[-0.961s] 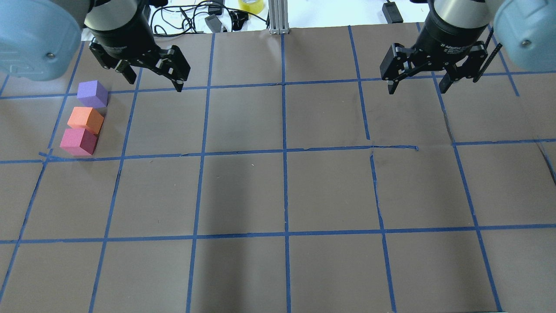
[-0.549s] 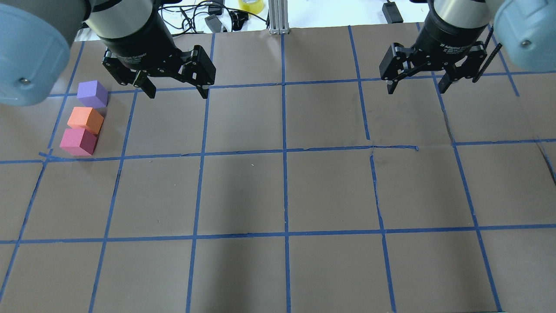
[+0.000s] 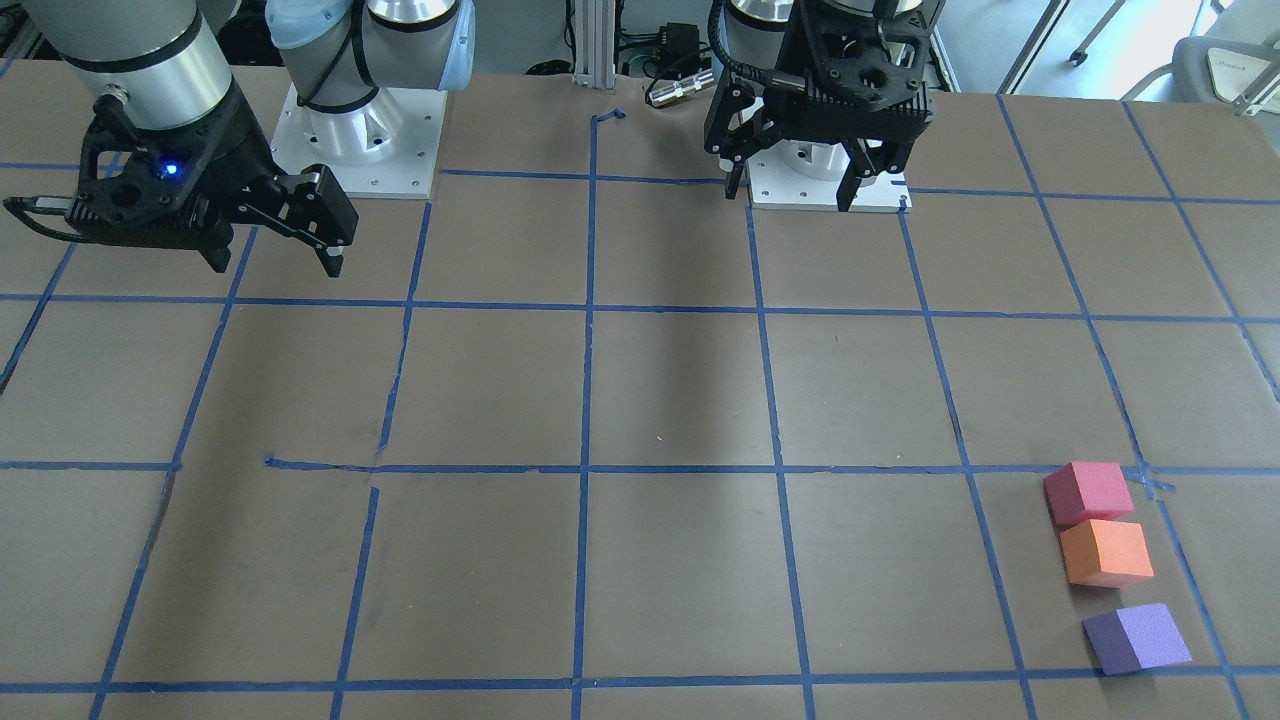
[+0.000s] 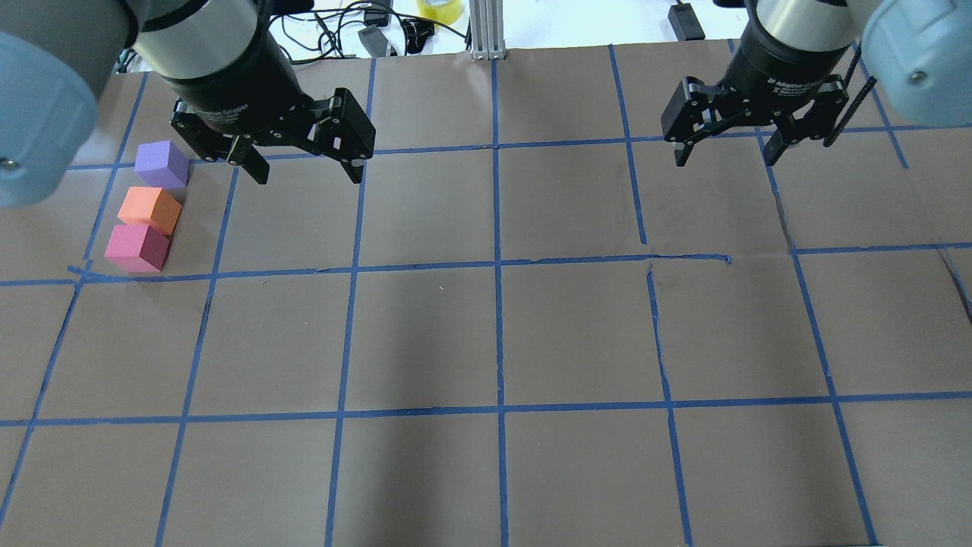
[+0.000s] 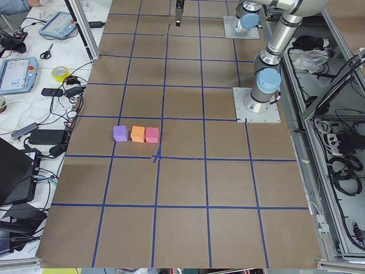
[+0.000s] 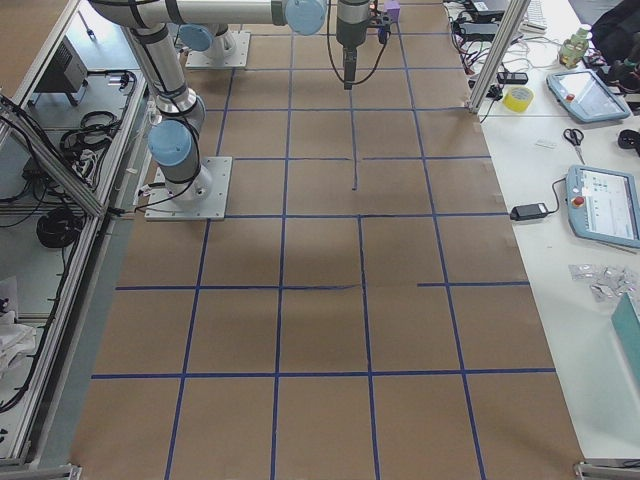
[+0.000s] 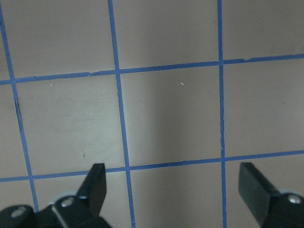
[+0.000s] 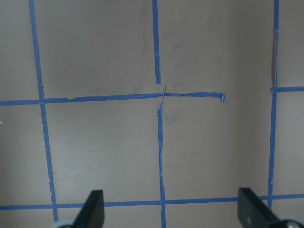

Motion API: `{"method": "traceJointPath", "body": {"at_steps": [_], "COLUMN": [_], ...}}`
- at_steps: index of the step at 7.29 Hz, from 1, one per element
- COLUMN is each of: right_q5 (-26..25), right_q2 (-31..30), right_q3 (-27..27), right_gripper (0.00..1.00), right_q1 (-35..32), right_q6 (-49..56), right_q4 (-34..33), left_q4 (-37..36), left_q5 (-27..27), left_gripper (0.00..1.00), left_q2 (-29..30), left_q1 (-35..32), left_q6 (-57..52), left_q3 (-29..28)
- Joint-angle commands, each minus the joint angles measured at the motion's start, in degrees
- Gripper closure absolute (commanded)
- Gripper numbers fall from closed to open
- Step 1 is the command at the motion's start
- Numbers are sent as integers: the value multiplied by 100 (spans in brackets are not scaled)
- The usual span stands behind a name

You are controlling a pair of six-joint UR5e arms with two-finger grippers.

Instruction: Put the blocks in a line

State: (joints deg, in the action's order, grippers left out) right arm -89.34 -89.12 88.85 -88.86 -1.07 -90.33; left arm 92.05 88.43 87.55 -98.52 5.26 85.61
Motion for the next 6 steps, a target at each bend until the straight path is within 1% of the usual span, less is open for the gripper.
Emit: {"method": "traceJointPath", "body": {"at_steps": [1,3,6], "right_q5": [-4,-4,4], "right_q2": [0,0,35], "right_q3": [9,18,18], "right_gripper": [0,0,0], "right_q1": [0,0,0], "right_q6": [1,1,-16], "right_q4": [16,7,-2], "left_q4": [-20,14,32], "left_q5": [34,183,184], "left_gripper": [0,0,0], "left_q2": [-62,-159,-229], "left_q1": [43,44,35], "left_q6": [-51,-52,-52], "left_q3": [17,17,26]}}
